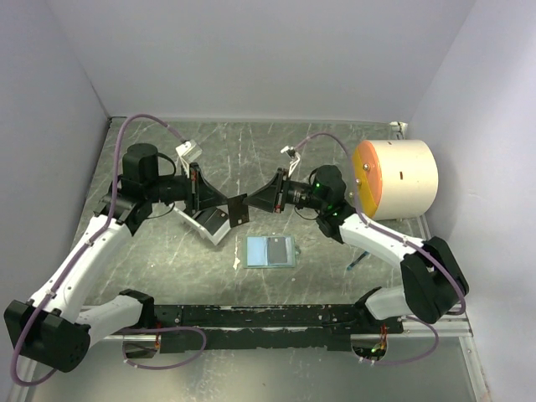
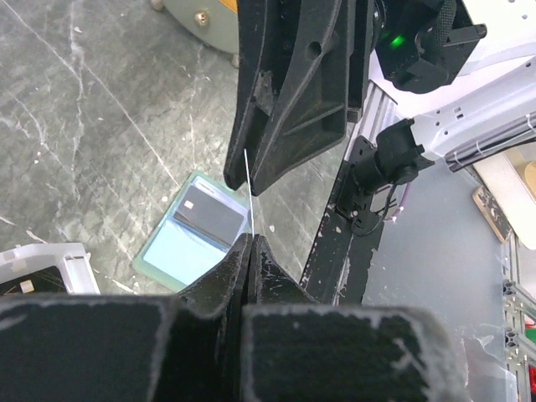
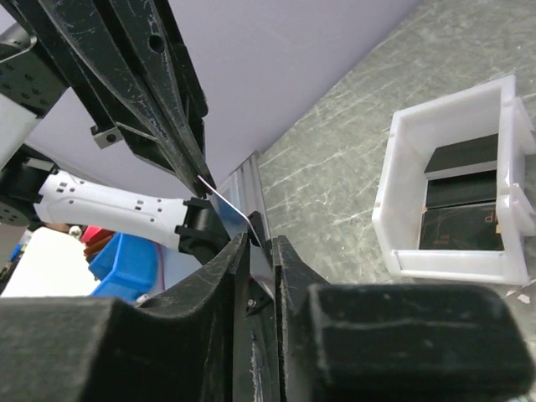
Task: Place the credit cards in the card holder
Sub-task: Pick up the credit card from the storage box.
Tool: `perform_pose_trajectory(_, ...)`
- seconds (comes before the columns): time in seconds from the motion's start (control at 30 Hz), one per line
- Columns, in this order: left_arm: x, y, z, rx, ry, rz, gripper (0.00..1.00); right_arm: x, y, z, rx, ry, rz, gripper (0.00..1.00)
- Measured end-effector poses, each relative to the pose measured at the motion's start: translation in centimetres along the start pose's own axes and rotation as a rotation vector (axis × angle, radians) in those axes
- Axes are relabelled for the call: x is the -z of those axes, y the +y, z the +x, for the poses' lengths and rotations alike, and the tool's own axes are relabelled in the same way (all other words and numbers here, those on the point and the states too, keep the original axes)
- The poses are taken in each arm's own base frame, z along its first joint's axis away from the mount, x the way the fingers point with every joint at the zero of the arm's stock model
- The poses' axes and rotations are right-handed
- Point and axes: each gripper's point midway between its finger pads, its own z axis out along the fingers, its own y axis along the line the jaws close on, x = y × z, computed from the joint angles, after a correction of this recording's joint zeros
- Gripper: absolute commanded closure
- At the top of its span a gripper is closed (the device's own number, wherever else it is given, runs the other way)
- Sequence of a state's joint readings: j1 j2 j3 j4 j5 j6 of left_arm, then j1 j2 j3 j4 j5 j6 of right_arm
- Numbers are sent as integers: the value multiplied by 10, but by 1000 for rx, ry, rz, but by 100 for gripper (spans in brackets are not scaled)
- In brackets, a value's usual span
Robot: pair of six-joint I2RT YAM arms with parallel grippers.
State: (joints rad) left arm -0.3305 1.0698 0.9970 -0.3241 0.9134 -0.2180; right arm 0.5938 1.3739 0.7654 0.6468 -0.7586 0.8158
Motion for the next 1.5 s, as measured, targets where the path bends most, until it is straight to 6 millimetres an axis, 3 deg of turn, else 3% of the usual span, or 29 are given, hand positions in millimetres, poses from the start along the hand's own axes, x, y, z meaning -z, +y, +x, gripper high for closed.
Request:
perform_pose_trajectory(0.07,-1,0,2,6,2,8,93,2,2,2,-7,0,-6,100)
perform_pose_trajectory(0.33,-6,8,8,62,15,9,92,12,13,6,-40,-12,-52,100)
perform_pose_trajectory(0.47,-9,10,11,86,25,18,71,14,14,10,-70,-22,-65,100)
perform_pose_trajectory(0.8,-10,26,17,103,28,-65,34,26,0,27,-133,-36,5,100)
perform_pose_trajectory(0.97,-8,36,19,103,18,-135,33,36,-11,29,-128,-52,109,100)
perform_pose_trajectory(1.07,-8,43,25,116,24,-165,40,42,-24,35,-136,-49,189,100)
perform_pose_trajectory(1.27,-14,55,50,154,65,-233,51,58,-65,64,-182,10,394,100)
perform_pose_trajectory(1.5,-42,50,90,179,179,-253,57,78,-94,94,-201,86,559,100)
